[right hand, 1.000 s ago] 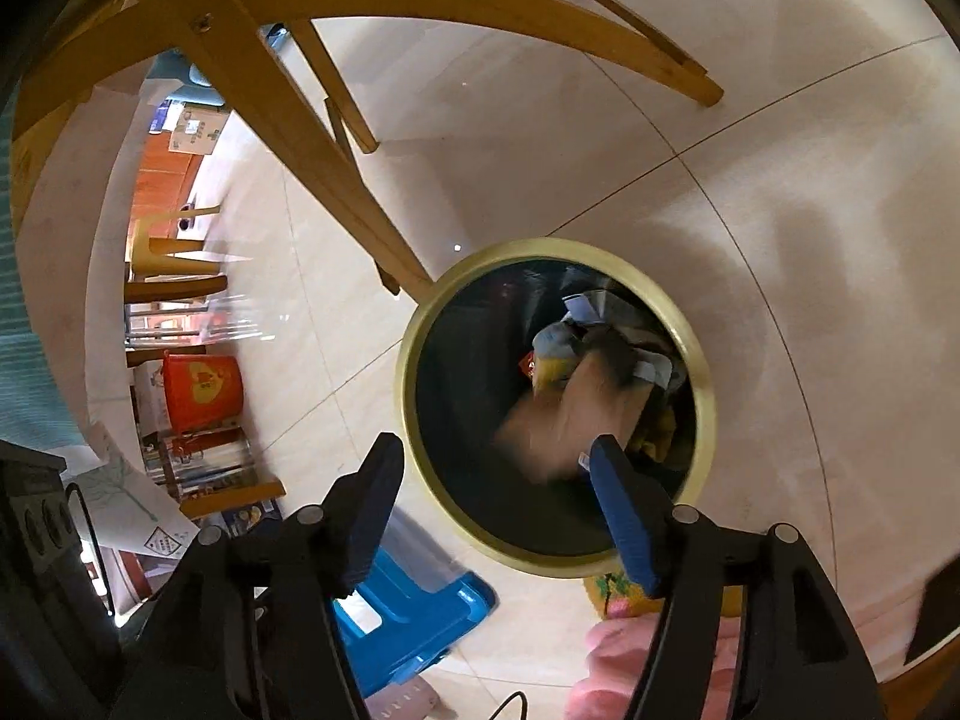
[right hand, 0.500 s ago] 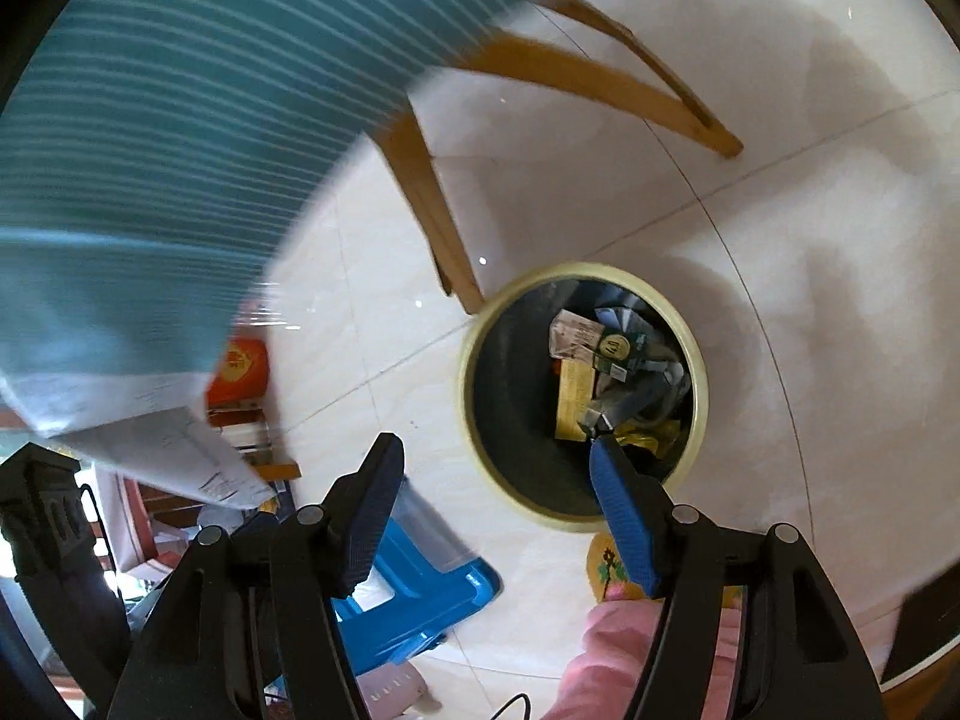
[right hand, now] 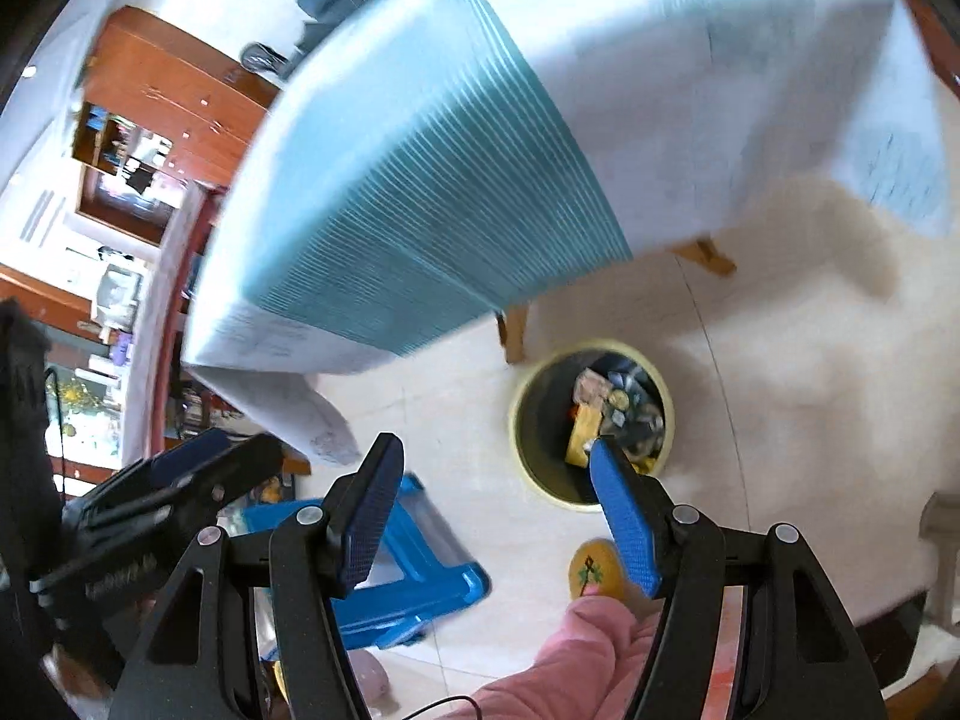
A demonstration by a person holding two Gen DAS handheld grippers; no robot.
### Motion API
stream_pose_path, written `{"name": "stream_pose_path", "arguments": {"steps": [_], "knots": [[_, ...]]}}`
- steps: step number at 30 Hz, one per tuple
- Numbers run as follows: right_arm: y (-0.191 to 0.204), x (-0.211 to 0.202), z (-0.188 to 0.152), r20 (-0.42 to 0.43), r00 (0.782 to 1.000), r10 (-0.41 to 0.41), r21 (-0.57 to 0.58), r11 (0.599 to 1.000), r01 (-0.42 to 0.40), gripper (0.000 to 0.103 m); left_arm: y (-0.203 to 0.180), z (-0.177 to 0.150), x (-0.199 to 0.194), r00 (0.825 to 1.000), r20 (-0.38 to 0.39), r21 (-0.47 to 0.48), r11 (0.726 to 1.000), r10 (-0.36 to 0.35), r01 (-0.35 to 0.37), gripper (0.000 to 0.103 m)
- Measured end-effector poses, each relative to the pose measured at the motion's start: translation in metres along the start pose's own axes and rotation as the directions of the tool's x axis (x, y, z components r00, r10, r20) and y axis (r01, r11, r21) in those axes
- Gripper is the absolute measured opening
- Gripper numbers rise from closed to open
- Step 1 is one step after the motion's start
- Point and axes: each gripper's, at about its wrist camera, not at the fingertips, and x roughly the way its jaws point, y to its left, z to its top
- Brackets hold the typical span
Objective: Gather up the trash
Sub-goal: 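Raise both tools back over the table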
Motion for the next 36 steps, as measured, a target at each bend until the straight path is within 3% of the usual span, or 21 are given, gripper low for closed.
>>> {"name": "stream_pose_path", "arguments": {"steps": [7,12,16,25,31,36], "knots": [[0.054,-0.098,0.018,0.138,0.99,0.021,-0.055,0.998,-0.014,0.066,0.004,0.031,-0.086,0.994,0.104,0.012,0.999,-0.045,0.044,0.071],[0.091,-0.146,0.033,0.216,0.976,0.034,-0.093,0.996,-0.014,0.067,0.015,0.056,-0.14,0.975,0.212,0.028,0.998,-0.068,0.063,0.071],[0.119,-0.168,0.048,0.264,0.964,0.035,-0.124,0.992,-0.002,0.067,0.026,0.078,-0.162,0.96,0.267,0.037,0.996,-0.083,0.076,0.071],[0.174,-0.184,0.08,0.352,0.936,-0.003,-0.158,0.985,0.063,0.067,0.038,0.114,-0.18,0.933,0.334,0.071,0.991,-0.133,0.116,0.071],[0.181,-0.184,0.101,0.39,0.921,-0.025,-0.126,0.989,0.08,0.067,0.042,0.137,-0.178,0.922,0.349,0.079,0.985,-0.171,0.153,0.071],[0.174,-0.176,0.121,0.389,0.921,-0.039,-0.108,0.99,0.087,0.067,0.039,0.155,-0.166,0.923,0.336,0.085,0.982,-0.186,0.167,0.071]]}}
